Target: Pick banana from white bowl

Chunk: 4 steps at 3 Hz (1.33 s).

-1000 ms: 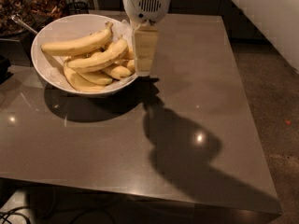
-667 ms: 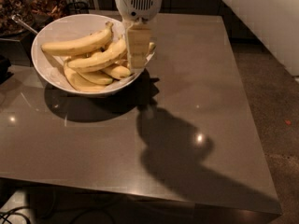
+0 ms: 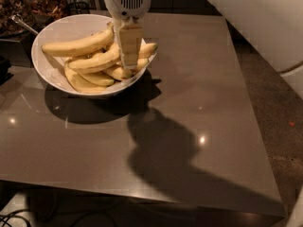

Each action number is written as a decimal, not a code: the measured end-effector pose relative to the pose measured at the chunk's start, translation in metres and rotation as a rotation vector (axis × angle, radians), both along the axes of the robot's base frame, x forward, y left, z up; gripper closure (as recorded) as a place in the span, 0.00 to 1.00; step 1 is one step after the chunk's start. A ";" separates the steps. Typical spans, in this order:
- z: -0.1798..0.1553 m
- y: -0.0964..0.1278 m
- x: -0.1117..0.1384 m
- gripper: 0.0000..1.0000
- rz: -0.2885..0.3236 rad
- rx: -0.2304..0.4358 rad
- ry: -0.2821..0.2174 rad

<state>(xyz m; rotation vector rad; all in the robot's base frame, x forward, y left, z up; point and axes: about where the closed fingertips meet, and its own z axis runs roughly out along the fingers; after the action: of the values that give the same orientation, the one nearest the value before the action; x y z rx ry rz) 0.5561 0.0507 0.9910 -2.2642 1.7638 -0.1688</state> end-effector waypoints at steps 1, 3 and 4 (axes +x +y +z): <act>-0.002 0.008 0.005 0.30 0.032 -0.016 -0.009; -0.012 0.026 0.011 0.30 0.092 -0.057 -0.015; -0.020 0.033 0.015 0.29 0.110 -0.081 -0.014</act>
Offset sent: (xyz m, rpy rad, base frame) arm -0.0020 0.0058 -0.0149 -0.1330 0.0522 0.0851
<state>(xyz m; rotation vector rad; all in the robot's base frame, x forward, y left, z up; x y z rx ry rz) 0.5716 0.0832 0.9714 -2.4031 1.6486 -0.2378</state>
